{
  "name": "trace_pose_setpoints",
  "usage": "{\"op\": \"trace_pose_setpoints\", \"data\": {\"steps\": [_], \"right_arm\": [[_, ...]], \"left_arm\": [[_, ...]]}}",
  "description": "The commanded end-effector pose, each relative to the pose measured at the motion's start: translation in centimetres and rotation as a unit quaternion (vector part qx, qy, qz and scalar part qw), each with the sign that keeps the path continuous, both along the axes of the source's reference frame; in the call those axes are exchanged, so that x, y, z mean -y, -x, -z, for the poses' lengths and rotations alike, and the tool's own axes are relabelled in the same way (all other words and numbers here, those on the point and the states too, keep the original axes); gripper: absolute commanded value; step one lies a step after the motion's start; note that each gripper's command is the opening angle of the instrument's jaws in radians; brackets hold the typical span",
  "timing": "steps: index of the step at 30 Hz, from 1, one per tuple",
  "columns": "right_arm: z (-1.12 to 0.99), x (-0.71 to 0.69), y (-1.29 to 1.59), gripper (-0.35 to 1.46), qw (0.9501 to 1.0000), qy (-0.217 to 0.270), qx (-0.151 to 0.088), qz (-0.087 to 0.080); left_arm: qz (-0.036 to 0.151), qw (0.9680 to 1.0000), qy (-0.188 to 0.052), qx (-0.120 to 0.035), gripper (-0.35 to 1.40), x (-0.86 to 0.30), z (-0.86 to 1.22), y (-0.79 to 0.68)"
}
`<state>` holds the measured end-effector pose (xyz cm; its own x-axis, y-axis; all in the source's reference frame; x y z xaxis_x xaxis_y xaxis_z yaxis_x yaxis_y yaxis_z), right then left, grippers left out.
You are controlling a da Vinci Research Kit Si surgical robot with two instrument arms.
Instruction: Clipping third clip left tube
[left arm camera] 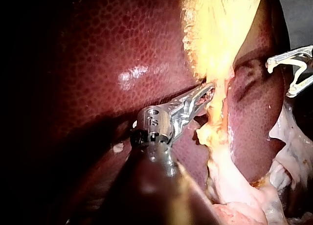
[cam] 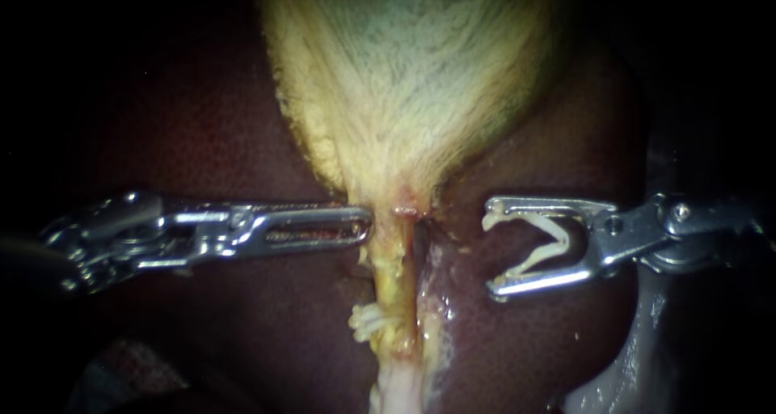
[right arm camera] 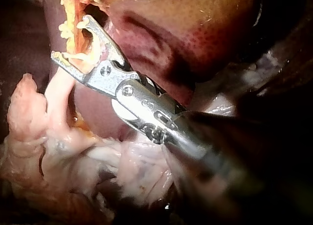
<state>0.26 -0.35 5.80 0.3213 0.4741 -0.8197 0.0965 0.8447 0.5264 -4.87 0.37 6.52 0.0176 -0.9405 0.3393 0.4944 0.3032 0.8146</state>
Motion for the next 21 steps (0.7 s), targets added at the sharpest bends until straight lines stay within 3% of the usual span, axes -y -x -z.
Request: {"op": "trace_pose_setpoints", "data": {"steps": [1, 6, 15, 21], "right_arm": [[-0.02, 0.02, -0.01, 0.6, 1.0, 0.001, 0.001, 0.0], [-0.17, 0.13, -0.19, 0.6, 1.0, 0.0, -0.003, 0.007], [-0.52, 0.35, -0.66, 0.6, 0.9974, -0.069, 0.016, -0.01], [-0.8, 0.4, -0.89, 0.59, 0.9944, -0.1, 0.027, -0.021]], "left_arm": [[-0.001, 1.0, 0.0, 0.001, -0.35, 0.0, 0.01, -0.02], [-0.005, 1.0, -0.002, 0.004, -0.35, -0.01, 0.07, -0.15], [0.001, 1.0, -0.001, -0.001, -0.35, 0.01, 0.23, -0.52], [0.003, 1.0, -0.001, -0.002, -0.35, 0.02, 0.33, -0.56]]}}
